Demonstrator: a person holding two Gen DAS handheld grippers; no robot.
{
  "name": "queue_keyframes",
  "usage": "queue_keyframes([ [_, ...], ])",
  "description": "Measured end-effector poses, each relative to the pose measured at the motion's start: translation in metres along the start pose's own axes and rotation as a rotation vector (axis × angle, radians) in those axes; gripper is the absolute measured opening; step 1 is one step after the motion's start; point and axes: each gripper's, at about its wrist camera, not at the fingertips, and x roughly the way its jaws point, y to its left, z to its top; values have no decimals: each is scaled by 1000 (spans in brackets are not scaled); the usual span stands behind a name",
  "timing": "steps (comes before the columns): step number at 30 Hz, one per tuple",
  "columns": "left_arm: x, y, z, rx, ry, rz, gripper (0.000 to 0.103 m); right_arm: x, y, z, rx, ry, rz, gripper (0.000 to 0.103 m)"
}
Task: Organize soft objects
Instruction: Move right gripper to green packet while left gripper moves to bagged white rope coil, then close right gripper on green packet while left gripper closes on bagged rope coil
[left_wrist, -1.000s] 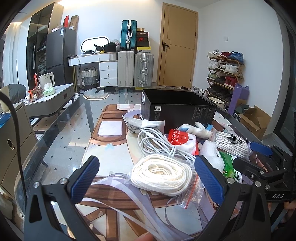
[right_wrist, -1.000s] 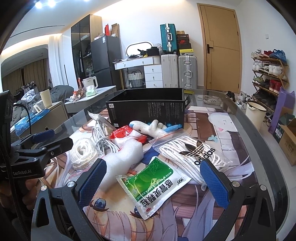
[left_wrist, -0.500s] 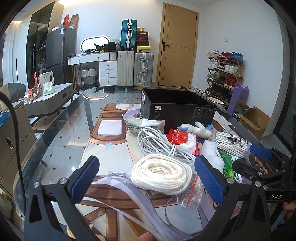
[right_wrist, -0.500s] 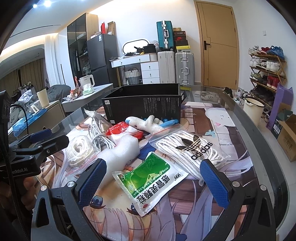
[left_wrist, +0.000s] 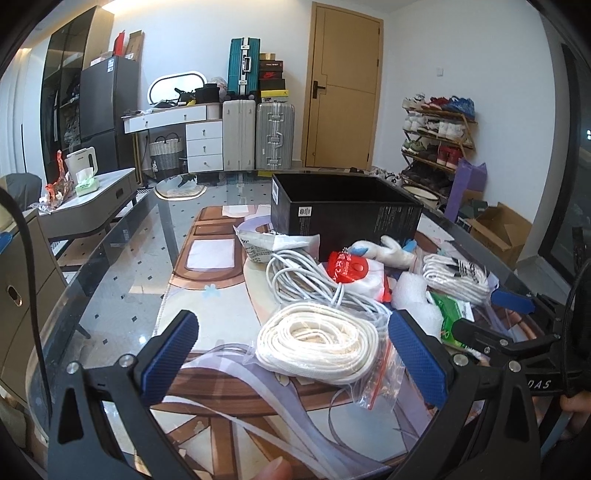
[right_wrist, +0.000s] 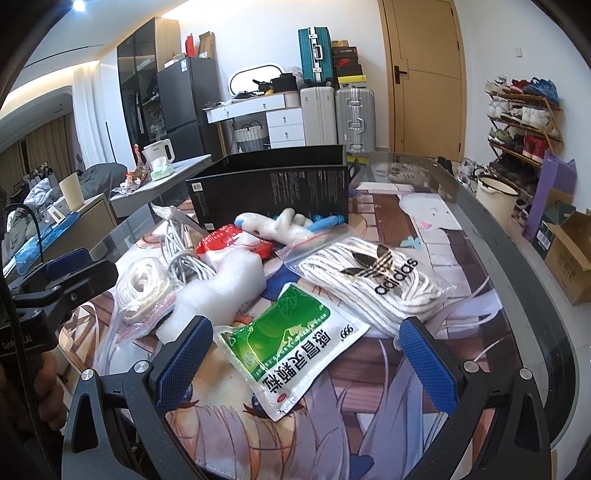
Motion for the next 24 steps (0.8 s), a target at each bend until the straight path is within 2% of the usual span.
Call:
queue_keyframes([
  [10,1,7,-1,-10,8,18,103,14,-3,-1,119,57,-38,103],
  [14,3,6,-2,-10,12,16,103,19,1,2,133,62,-84,103],
  [18,4,6,-3,-5,15,15,103,25,3,4,130,71,-131,103],
  [24,3,7,-3,-7,18,14,103,17,-1,-3,83,86,-140,102],
])
